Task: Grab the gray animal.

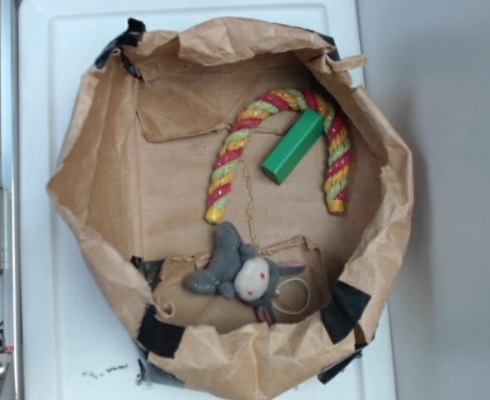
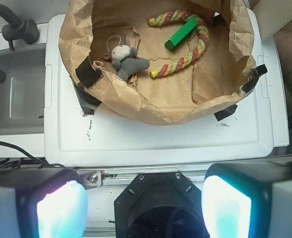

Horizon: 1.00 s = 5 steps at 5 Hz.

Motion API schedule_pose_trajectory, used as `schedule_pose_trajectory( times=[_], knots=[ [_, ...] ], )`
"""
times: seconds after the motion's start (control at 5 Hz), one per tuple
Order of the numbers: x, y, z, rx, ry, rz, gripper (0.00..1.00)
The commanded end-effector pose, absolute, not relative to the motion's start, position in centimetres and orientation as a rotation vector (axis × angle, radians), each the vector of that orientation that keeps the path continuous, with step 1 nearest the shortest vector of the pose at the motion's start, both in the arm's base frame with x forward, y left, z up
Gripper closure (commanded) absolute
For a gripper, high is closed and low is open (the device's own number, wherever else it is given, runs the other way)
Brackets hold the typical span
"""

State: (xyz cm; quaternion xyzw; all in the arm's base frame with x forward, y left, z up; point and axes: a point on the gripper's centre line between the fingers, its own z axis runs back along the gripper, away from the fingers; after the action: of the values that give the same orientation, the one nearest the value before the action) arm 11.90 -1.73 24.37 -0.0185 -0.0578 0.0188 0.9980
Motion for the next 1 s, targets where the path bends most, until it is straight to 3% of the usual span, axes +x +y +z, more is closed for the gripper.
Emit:
schedule_pose_trajectory(
  times=[0.0,0.6,0.8],
  knots=[
    [11.9,-1.7,24.4,-0.037,-0.116,0.038,0.0],
    [21.3,-3.5,21.8,-0.007,-0.112,0.116,0.0],
    [21.3,-3.5,21.8,-0.007,-0.112,0.116,0.0]
  ],
)
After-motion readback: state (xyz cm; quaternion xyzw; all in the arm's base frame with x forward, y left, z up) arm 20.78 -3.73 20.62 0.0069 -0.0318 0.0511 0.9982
